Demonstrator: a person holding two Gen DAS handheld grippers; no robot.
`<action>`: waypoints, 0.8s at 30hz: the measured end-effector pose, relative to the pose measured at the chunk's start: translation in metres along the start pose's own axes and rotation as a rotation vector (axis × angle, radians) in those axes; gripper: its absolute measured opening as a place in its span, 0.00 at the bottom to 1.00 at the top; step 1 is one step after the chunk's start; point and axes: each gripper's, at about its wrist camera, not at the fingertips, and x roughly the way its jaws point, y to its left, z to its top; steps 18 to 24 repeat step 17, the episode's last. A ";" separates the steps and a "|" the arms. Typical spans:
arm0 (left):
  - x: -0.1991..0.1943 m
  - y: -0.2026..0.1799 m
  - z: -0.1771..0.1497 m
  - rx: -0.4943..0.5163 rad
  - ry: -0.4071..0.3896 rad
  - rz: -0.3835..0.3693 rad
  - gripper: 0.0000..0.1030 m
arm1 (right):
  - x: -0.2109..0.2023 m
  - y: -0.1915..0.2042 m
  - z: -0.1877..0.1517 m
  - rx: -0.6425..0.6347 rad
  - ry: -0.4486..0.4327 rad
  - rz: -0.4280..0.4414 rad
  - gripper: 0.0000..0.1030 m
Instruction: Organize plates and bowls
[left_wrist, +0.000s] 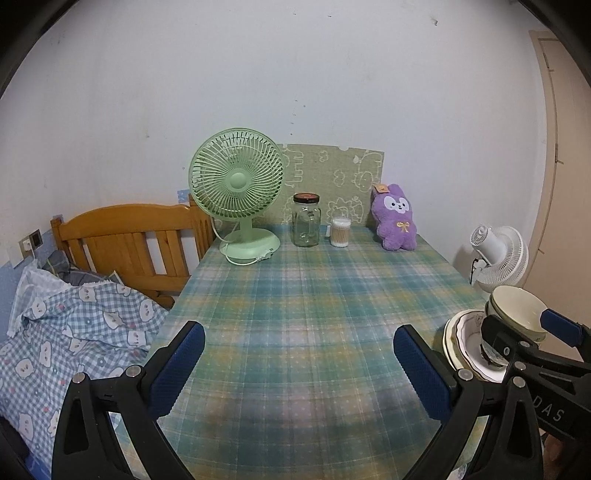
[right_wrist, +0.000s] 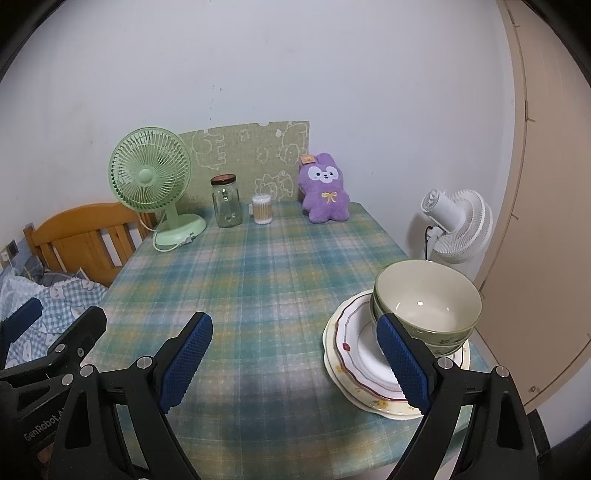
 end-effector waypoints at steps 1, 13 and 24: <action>0.000 0.000 0.000 -0.001 0.002 0.000 1.00 | 0.000 0.001 0.000 -0.002 0.000 0.001 0.90; 0.000 0.008 0.000 -0.028 0.014 0.005 1.00 | 0.002 0.007 0.001 -0.021 0.012 0.007 0.90; 0.002 0.008 0.000 -0.026 0.024 -0.012 1.00 | 0.002 0.007 0.002 -0.018 0.021 0.002 0.90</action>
